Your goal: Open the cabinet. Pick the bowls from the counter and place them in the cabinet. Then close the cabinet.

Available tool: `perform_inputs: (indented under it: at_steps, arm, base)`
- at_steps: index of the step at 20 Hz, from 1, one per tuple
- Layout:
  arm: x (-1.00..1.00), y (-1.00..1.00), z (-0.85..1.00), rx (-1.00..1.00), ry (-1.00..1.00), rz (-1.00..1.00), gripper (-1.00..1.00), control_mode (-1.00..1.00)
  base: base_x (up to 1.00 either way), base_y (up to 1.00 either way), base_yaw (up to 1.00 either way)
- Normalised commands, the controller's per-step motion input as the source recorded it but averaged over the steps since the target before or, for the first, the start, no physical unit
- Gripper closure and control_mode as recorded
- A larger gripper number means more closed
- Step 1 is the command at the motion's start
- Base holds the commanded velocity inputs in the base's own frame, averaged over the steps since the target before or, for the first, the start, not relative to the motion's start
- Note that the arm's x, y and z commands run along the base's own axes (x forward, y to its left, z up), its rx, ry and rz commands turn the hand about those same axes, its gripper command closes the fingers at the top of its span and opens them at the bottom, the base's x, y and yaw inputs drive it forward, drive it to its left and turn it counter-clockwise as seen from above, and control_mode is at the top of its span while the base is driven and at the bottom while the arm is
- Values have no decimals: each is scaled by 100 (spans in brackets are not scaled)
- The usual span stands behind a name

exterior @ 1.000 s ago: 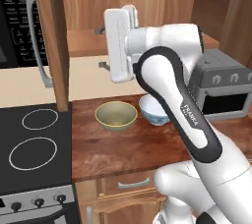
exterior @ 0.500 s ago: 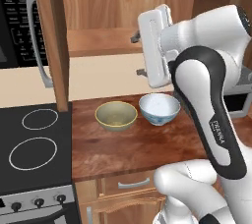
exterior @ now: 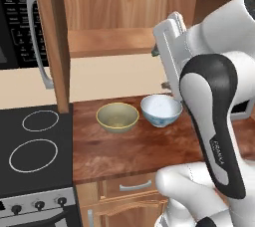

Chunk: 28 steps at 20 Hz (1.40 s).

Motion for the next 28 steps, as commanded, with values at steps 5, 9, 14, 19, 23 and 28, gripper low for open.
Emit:
perform_inputs:
  at_steps: [5,9,14,19,23,28]
  arm:
    - [-19,-53,-44,-16,0,-17,-100,-100]
    - [-8,-79,-34,-5,0,-15,-100,-100]
    - [0,-56,-38,-1,4,-12,-100,-100]
    - [0,-38,-48,0,15,-14,-100,-100]
    - [0,-15,-54,0,13,-13,-100,-100]
    - [1,-14,-34,0,3,-5,-100,-100]
  base:
    - [0,0,0]
    - [0,0,0]
    - [0,0,0]
    - [0,0,0]
    - [0,0,0]
    - [0,0,0]
